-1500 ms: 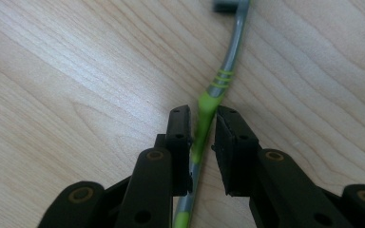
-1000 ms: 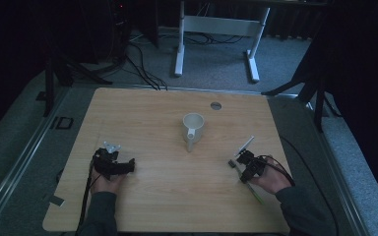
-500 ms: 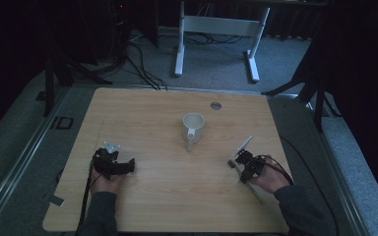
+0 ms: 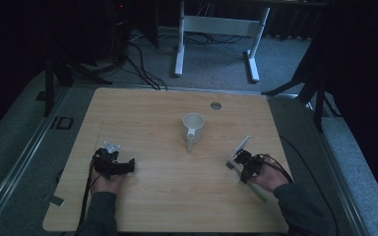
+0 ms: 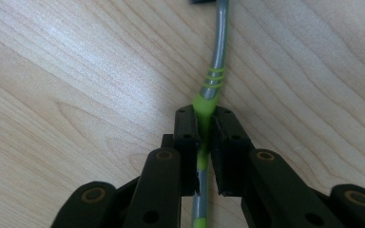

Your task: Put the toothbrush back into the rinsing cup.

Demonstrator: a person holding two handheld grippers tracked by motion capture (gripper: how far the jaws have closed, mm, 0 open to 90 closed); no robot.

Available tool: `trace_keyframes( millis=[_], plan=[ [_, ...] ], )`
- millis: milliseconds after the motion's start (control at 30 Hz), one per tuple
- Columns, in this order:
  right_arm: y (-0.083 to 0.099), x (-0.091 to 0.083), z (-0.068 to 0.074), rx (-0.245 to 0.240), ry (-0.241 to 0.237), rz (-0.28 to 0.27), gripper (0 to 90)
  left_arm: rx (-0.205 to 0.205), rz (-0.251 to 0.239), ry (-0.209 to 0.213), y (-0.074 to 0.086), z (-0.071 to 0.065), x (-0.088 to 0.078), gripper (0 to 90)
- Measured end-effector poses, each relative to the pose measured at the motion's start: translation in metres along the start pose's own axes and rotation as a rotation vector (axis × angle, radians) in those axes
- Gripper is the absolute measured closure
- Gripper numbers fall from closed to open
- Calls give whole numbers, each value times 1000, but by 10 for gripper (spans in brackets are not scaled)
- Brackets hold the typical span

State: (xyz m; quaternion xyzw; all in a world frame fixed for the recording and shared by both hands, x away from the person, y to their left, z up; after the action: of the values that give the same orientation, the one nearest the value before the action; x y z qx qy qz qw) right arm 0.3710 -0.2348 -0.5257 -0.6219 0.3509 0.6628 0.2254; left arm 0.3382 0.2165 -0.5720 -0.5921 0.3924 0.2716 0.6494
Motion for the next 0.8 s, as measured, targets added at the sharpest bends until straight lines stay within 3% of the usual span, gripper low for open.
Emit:
trace_keyframes(
  millis=[233,467,800],
  plan=[
    [6,-8,-1,6,-50,-54,818,0,0,0,0,0,0,39],
    [12,-30,-3,19,-60,-125,818,0,0,0,0,0,0,39],
    [13,-47,-9,42,-66,-228,818,0,0,0,0,0,0,39]
  ],
)
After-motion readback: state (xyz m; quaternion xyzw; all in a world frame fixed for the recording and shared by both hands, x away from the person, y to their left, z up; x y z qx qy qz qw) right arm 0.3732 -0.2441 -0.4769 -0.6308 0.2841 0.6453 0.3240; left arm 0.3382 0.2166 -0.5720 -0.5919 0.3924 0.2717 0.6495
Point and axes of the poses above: each handheld gripper's, and its own axes: x roughly forward along the jaws, y roughly out of its underside, z roughly to its left, the point moved 1 cm from there along x, roughly forward along the jaws, and after that the axes turned 10 degrees about z, right-handed, at the moved point
